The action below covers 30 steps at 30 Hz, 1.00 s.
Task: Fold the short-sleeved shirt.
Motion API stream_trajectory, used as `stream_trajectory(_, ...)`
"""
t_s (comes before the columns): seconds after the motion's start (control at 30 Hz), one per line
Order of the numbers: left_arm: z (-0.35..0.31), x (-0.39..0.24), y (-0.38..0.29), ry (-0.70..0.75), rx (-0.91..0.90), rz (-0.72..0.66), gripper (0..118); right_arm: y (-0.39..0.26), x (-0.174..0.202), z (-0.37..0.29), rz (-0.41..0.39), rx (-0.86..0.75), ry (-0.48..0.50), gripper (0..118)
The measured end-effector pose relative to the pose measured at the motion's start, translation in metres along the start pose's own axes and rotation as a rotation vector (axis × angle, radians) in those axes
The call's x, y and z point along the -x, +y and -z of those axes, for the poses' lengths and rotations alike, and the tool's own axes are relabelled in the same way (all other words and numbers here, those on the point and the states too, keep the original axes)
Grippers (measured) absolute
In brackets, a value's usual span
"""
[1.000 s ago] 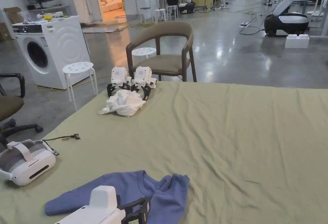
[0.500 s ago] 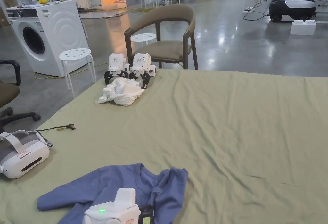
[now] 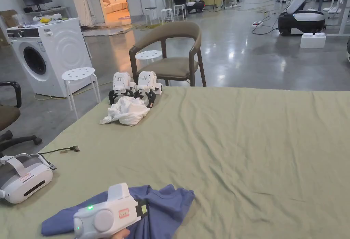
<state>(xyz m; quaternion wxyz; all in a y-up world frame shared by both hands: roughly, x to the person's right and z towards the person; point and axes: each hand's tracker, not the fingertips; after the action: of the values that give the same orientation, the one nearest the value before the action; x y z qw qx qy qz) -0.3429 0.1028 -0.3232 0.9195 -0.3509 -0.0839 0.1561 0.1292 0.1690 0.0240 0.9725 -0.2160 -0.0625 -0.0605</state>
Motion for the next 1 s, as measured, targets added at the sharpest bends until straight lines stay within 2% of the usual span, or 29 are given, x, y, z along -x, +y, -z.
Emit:
stream_trajectory(0.2, -0.037, -0.074, 0.073, -0.12, -0.143, 0.075, 0, 0.001, -0.008, -0.019, 0.049, -0.039, -0.025, 2)
stream_trajectory(0.33, -0.04, -0.169, 0.097, -0.234, -0.189, 0.274, 0, -0.002, -0.016, -0.03, 0.053, -0.057, -0.052, 2)
stream_trajectory(0.43, -0.024, -0.249, 0.085, -0.348, -0.157, 0.399, 0, -0.004, -0.025, -0.038, 0.058, -0.06, -0.083, 2)
stream_trajectory(0.57, 0.008, -0.332, 0.022, -0.488, -0.031, 0.509, 0, -0.011, -0.039, -0.051, 0.082, -0.058, -0.134, 2)
stream_trajectory(0.73, 0.03, -0.403, -0.103, -0.71, 0.197, 0.686, 0, -0.024, -0.056, -0.072, 0.106, -0.04, -0.235, 2)
stream_trajectory(0.87, 0.015, -0.437, -0.203, -0.867, 0.361, 0.796, 0, -0.038, -0.069, -0.082, 0.194, -0.012, -0.267, 2)
stream_trajectory(0.93, 0.003, -0.449, -0.248, -0.921, 0.434, 0.852, 0, -0.041, -0.071, -0.082, 0.197, -0.005, -0.271, 2)
stream_trajectory(1.0, -0.003, -0.452, -0.275, -0.911, 0.451, 0.896, 0, -0.042, -0.07, -0.081, 0.185, 0.006, -0.279, 2)
